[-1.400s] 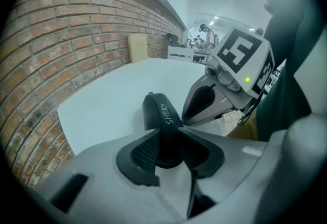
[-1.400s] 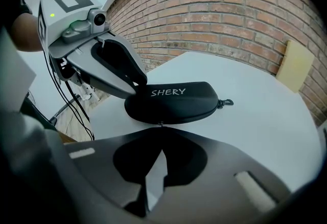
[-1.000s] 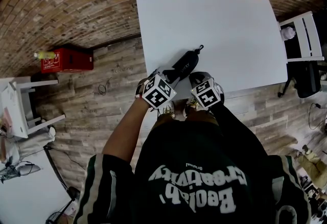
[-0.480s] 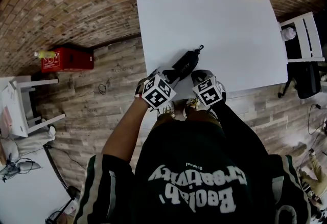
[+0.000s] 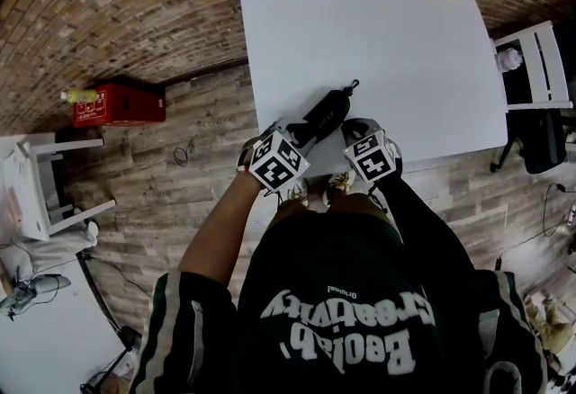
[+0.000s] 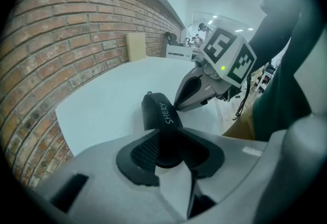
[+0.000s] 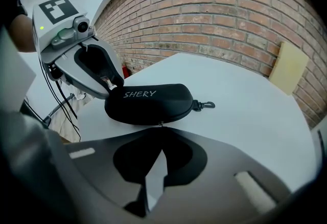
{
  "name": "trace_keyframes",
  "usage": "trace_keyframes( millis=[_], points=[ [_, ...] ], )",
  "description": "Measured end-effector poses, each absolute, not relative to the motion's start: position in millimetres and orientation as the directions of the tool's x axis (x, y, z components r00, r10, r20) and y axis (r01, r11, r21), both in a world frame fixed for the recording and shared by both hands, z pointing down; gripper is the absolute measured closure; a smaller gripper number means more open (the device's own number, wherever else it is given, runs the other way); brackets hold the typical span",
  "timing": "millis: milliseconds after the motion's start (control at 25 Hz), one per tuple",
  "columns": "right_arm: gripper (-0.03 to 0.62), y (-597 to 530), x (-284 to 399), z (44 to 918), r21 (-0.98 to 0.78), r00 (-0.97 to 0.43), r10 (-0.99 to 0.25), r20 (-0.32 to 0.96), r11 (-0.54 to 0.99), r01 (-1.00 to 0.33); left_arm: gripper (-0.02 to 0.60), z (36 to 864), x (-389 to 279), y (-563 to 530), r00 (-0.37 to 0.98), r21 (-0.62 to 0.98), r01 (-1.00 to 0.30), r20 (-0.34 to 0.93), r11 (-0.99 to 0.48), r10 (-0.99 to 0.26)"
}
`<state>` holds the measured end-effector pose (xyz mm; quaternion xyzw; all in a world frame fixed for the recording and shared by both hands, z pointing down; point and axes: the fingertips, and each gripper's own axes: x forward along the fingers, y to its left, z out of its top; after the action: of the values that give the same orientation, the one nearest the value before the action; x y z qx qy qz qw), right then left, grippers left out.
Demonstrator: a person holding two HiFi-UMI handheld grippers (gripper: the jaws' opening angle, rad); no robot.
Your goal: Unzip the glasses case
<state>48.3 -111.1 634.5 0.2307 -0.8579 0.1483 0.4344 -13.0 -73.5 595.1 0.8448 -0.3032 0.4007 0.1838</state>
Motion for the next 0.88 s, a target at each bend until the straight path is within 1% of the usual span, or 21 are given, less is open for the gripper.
trace_keyframes(
  millis=[880],
  points=[
    [0.580, -129.1, 55.9, 635.5, -0.024, -0.506, -0.277, 0.817, 0.860, -0.510, 0.471, 595.1, -12.1, -74.1, 0.518, 0.088, -0.644, 0.781, -0.760, -0.349]
  ],
)
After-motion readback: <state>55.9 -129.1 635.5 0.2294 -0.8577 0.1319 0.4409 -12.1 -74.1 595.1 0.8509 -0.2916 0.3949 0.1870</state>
